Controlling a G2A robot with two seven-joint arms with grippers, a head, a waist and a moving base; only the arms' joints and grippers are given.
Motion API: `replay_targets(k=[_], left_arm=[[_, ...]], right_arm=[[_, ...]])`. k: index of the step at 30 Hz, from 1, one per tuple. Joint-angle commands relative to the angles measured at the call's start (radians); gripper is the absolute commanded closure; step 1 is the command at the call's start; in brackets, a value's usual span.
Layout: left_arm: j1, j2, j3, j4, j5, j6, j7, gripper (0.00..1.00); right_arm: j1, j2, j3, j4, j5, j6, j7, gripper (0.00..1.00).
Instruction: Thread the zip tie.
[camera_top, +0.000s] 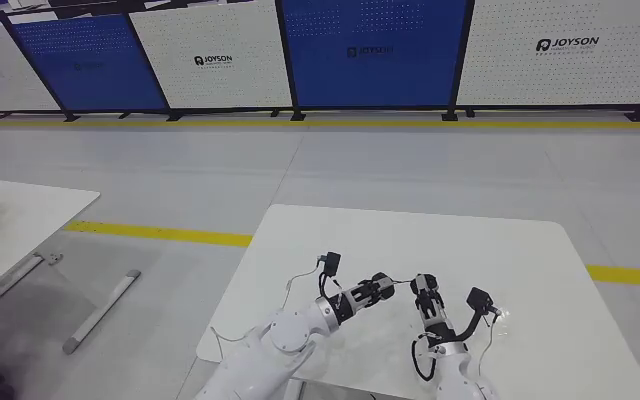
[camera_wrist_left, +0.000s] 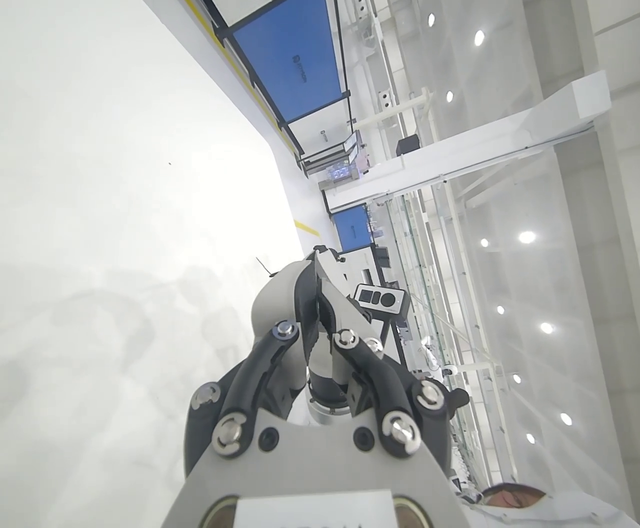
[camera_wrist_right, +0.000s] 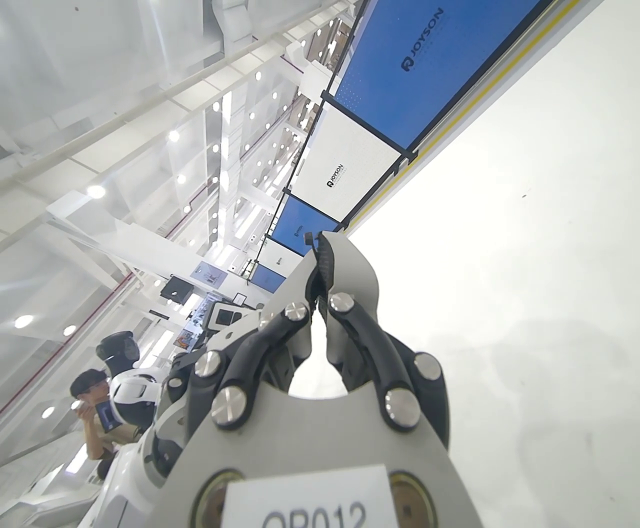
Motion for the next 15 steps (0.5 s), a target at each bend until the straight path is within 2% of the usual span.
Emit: replay_targets(k=[1,8,9,10,15], left_arm=[[0.000,0.000,0.001,0.000,0.000,-0.001,-0.003,1.00],[-0.003,-0.001,-0.001,0.005,-0.035,-0.002,-0.018,1.00],[-0.003,-0.001,-0.002,0.005,-0.040,-0.002,-0.017,1.00],[-0.003,-0.001,-0.003,0.005,-0.045,-0.003,-0.016,1.00],[-0.001,-0.003,-0.011,0.007,-0.081,0.006,0.010,1.00]], right_arm=[[0.002,0.000,0.000,0.002,0.004,-0.004,0.008,1.00],[0.007,-0.001,-0.001,0.002,0.009,-0.013,0.021,1.00],[0.007,-0.002,-0.001,0.003,0.010,-0.017,0.020,0.69],[0.007,-0.002,-0.001,0.003,0.010,-0.020,0.019,0.00],[0.001,0.000,0.001,-0.005,-0.012,-0.060,0.014,0.00]])
